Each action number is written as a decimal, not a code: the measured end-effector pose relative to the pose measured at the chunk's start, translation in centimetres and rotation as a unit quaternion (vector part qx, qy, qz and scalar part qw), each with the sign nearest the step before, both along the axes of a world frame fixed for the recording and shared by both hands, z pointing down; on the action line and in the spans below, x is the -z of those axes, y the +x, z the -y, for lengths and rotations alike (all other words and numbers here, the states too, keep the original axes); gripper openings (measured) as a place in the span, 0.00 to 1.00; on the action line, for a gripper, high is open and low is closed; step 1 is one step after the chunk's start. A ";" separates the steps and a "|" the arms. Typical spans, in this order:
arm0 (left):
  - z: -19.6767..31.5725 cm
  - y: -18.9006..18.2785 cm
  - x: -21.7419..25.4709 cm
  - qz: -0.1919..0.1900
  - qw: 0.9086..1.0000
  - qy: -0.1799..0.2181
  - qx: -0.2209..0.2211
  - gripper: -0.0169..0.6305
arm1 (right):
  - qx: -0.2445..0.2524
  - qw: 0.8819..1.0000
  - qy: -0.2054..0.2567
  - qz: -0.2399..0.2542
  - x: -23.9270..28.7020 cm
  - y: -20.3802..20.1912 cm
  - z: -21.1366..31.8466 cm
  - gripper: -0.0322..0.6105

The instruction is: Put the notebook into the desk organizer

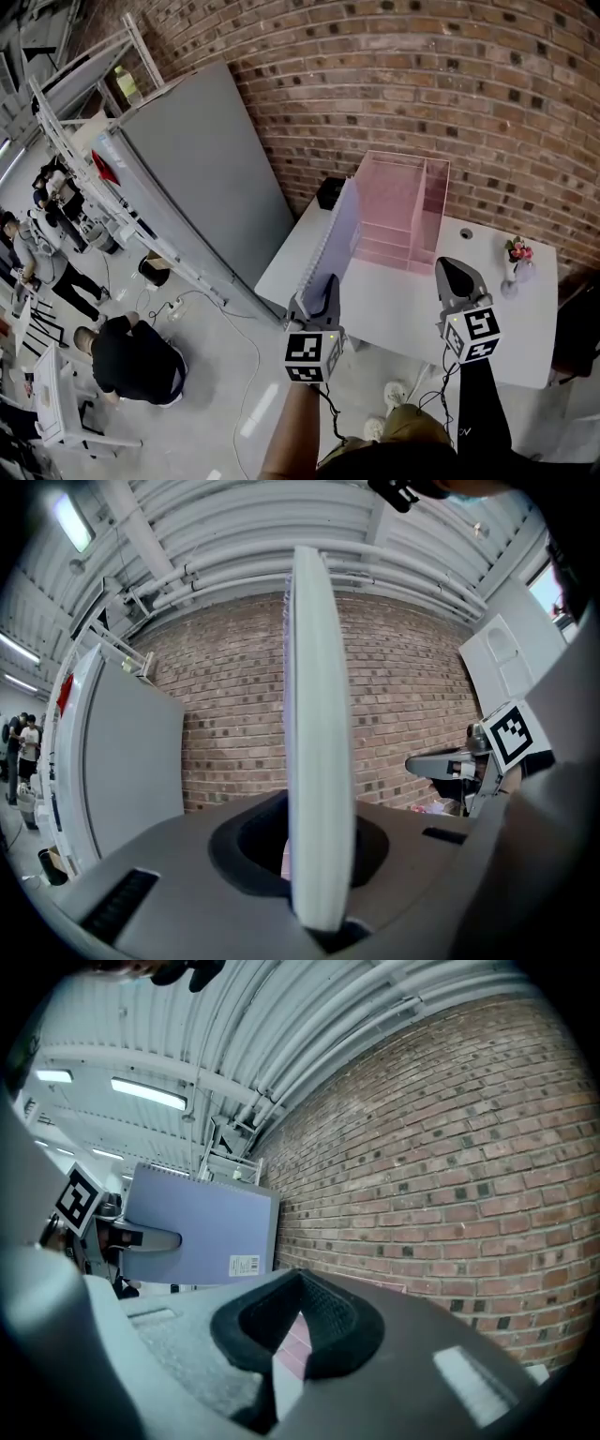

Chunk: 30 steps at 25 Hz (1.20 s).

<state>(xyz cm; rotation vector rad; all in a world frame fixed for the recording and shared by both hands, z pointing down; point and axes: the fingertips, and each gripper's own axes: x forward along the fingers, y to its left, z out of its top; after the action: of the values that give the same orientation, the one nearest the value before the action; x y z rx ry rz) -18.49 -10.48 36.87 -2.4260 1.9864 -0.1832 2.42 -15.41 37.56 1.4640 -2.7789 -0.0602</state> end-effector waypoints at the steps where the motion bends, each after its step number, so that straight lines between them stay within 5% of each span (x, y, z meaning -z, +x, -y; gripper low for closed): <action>1: 0.4 0.0 -0.1 -0.001 1.000 0.000 0.000 0.08 | -0.002 1.000 0.000 0.000 -0.1 0.1 0.3 0.05; 30: 25.1 2.7 -3.4 0.000 0.998 -0.029 -0.051 0.08 | -0.042 0.999 0.003 0.006 -1.9 0.9 23.7 0.05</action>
<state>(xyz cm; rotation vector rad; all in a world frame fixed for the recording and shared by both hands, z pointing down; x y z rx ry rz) -15.78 -35.61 40.24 -2.5565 1.8767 -0.2438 3.37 -39.08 39.47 1.5849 -2.7258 -0.0596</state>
